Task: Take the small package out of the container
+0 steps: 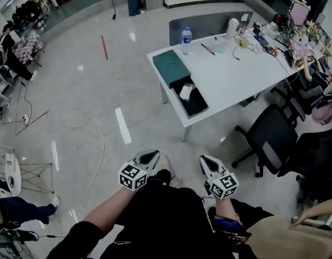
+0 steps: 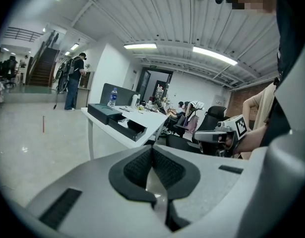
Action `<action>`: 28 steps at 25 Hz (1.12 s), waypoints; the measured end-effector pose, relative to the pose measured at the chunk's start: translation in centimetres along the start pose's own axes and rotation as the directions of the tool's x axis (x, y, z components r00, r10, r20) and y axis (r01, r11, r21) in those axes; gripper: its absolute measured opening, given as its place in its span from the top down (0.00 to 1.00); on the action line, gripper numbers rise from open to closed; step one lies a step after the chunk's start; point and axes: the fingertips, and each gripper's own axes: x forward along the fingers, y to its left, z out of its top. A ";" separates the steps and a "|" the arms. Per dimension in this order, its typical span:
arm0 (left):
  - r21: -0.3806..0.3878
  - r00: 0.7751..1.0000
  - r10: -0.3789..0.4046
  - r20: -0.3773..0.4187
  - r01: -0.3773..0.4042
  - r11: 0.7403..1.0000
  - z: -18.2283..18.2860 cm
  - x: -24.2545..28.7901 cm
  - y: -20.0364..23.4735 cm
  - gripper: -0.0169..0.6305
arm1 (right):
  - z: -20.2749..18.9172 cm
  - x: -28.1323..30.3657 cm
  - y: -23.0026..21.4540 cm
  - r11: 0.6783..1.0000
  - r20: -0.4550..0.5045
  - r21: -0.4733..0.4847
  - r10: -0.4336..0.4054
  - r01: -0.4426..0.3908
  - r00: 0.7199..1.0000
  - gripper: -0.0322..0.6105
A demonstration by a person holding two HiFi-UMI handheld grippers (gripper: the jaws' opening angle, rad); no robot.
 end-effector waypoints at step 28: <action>-0.029 0.999 0.051 0.012 -0.050 0.998 0.6 -1.5 4.6 0.96 | 0.3 4.3 -0.1 0.999 -0.012 0.041 -0.001 0.001 1.000 0.91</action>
